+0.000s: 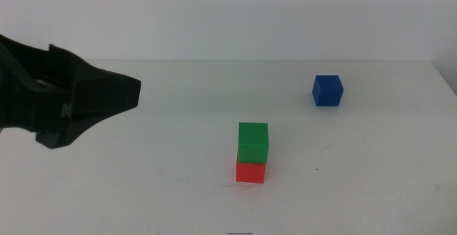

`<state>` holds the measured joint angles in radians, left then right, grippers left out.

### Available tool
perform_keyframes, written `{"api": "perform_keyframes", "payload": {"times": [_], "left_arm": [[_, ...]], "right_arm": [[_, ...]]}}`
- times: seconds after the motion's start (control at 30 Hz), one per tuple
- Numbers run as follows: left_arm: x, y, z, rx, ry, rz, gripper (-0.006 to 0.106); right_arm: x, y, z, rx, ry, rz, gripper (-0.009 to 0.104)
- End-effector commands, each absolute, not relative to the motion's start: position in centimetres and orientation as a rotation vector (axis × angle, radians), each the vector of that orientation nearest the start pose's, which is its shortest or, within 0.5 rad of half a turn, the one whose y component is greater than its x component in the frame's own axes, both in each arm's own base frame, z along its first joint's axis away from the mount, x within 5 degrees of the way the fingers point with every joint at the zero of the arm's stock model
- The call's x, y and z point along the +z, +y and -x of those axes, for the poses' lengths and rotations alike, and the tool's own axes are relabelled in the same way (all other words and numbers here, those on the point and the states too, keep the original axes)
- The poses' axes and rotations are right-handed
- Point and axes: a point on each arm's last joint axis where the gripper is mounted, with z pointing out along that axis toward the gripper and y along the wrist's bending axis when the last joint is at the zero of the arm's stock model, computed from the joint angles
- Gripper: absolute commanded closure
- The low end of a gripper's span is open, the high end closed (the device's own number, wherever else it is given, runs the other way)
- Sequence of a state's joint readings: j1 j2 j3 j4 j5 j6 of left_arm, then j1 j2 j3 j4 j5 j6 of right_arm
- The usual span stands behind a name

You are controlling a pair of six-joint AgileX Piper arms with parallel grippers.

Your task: Stack red cubes first, then green, then blue cubes in a specific spot.

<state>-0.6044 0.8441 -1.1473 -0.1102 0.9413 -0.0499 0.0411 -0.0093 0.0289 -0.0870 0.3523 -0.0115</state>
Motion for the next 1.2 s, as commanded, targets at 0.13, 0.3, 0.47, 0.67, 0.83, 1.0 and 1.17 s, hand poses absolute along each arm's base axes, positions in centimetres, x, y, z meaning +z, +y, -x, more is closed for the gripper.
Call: {"api": "perform_keyframes", "payload": {"times": [0.13,0.3,0.47,0.67,0.83,1.0,1.17], "left_arm": [[44.2,-8.8,-11.3,-0.548,1.990,-0.544,0.007],[44.2,-8.8,-11.3,-0.548,1.990,-0.544,0.007],[44.2,-8.8,-11.3,-0.548,1.990,-0.544,0.007],[44.2,-8.8,-11.3,-0.548,1.990,-0.544,0.007],[44.2,-8.8,-11.3,-0.547,1.990,-0.544,0.007],[44.2,-8.8,-11.3,-0.547,1.990,-0.544,0.007],[44.2,-8.8,-11.3,-0.547,1.990,-0.544,0.007]], "right_arm": [[23.2,-0.1,-5.2,-0.079,1.784,0.097,0.013],[28.8,-0.2,-6.2,-0.085,1.910,0.090,0.013],[33.7,-0.1,-9.3,-0.065,2.069,0.081,0.013],[35.5,0.4,-14.0,0.018,2.231,0.001,0.013],[35.2,0.9,-16.3,0.123,2.286,-0.066,0.013],[34.2,1.4,-18.3,0.186,2.328,-0.082,0.013],[34.2,1.6,-21.0,0.176,2.430,-0.041,0.013]]}}
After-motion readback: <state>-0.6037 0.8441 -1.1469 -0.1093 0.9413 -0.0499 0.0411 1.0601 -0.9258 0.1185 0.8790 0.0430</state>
